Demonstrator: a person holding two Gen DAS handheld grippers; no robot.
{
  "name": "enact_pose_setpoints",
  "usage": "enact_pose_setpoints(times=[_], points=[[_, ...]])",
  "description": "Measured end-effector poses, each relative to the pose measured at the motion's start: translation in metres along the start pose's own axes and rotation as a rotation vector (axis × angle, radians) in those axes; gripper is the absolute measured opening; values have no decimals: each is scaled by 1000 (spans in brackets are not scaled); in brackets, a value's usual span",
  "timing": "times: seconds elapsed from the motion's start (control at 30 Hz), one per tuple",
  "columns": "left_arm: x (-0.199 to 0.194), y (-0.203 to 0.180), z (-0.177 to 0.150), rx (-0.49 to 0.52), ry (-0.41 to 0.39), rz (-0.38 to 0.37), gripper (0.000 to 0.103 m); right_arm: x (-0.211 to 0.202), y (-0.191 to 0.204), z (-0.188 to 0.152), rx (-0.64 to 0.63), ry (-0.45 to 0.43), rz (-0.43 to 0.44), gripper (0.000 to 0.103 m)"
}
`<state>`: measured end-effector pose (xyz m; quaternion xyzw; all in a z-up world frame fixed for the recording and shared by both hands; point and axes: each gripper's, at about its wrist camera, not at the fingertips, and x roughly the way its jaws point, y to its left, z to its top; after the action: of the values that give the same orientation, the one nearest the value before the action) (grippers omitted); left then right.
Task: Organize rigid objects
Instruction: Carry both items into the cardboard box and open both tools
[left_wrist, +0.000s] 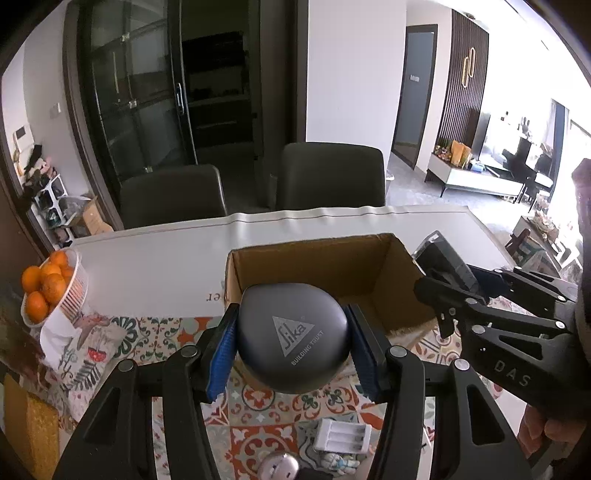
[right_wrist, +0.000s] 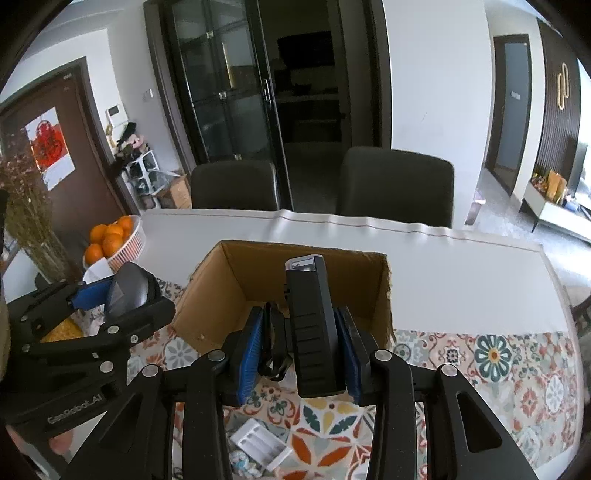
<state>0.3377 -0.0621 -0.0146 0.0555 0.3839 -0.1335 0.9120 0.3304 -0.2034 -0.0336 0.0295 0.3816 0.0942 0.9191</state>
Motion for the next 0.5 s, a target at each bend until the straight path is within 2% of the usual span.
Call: enact_pose_setpoints(times=[0.1,0.33,0.5], points=[[12,2,9,2,25,-4,55,15,-3,6,-3,35,8,39],[55,6,23,-1,120,-21,55,64,-14,15,39,177,41,40],[81,7,25,6,178,-29,55,85,-20,12,48,222,32,40]])
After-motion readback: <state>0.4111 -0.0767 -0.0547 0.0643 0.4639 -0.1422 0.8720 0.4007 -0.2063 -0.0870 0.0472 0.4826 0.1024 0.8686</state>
